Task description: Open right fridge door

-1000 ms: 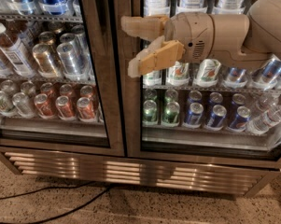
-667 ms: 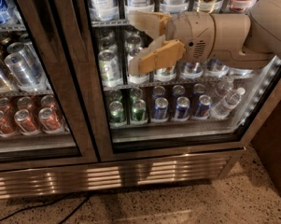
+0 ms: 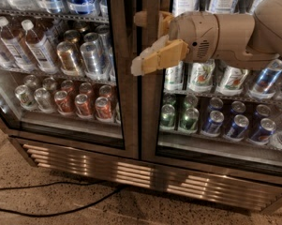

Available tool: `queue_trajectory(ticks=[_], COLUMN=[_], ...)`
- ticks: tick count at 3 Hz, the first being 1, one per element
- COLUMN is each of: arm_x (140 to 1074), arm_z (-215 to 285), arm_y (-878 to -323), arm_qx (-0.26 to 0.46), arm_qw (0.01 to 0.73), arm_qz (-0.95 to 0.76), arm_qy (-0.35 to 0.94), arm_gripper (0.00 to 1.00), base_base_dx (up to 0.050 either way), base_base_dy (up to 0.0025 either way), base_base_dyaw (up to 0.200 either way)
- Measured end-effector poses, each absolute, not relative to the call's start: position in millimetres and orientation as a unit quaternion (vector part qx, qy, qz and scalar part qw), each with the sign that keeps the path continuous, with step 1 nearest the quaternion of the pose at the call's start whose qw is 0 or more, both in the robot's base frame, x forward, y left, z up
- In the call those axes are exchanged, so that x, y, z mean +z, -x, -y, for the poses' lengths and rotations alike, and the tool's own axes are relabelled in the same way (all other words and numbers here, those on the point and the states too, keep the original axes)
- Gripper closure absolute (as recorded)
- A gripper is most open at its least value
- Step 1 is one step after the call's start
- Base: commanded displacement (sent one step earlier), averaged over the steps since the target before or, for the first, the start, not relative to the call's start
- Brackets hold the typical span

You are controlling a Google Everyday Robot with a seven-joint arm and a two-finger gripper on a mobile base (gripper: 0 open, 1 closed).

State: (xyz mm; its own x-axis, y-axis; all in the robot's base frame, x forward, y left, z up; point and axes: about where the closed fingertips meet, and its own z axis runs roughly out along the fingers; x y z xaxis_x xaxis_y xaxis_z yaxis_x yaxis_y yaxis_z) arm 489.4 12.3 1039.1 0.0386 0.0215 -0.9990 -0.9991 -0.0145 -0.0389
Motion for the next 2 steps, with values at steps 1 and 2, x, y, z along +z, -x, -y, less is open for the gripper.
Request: queue_trajectory(ticks=[1,2], arm_x=[1039.1,1039.1], arm_z=[-12.3,-12.4], arm_y=[-489.4,-489.4], arm_qx=[0.499,0.499], arm_qw=[0.511,0.511], arm_qz=[-0.481,-0.481], arm_qy=[0.508,0.508], arm_gripper=[0.0,0.19], base_base_dx=[0.0,0.0], base_base_dy=[0.0,0.0], base_base_dyaw=[0.0,0.0])
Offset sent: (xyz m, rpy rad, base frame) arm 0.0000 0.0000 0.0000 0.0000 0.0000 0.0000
